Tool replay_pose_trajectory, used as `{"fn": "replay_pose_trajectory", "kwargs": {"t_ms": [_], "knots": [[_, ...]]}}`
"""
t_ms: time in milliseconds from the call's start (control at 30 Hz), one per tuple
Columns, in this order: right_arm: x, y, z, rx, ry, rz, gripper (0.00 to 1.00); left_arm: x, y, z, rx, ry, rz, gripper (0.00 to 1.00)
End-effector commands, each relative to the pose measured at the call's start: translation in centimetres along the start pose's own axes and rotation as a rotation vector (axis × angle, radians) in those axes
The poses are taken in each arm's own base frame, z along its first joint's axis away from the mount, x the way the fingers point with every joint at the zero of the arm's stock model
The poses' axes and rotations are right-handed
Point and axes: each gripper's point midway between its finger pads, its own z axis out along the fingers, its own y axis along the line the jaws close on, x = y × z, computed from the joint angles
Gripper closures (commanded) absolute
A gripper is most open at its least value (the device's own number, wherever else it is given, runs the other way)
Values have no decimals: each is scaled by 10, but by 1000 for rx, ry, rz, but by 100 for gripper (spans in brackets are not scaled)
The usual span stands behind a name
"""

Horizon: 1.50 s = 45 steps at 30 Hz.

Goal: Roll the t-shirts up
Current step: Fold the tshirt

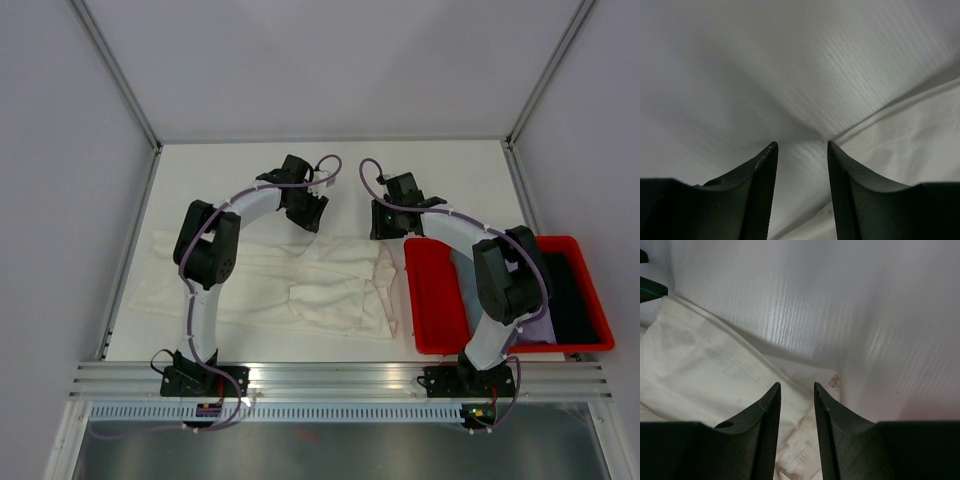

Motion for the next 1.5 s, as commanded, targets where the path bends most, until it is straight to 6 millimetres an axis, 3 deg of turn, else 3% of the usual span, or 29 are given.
{"fn": "replay_pose_trajectory", "kwargs": {"t_ms": [0, 167, 433, 533, 633, 800, 900, 933, 1033, 1467], "knots": [[-11, 6, -13, -32, -57, -13, 62, -25, -16, 4, 91, -49, -68, 50], [-1, 7, -7, -63, -35, 17, 66, -24, -28, 10, 158, -44, -105, 51], [4, 7, -4, -66, -30, 20, 67, -16, -29, -5, 140, -32, -90, 52], [5, 6, -4, -63, -30, 30, 74, -5, -37, -7, 170, 6, -90, 52], [5, 3, -4, -45, -29, 26, 72, 8, -41, -4, 189, 38, -107, 55], [7, -5, -2, -3, -22, 14, 69, 4, -45, -6, 212, 28, -118, 74], [7, -1, 0, -29, -20, 16, 84, -2, -50, -15, 232, 6, -116, 88], [8, 0, 0, -35, -17, 19, 89, -3, -50, -17, 228, 3, -113, 97], [7, 2, 0, -46, -23, 20, 99, -7, -49, -24, 217, -14, -99, 98], [4, 11, -19, -87, -47, 10, 100, -17, -58, -45, 243, -80, -50, 98]]}}
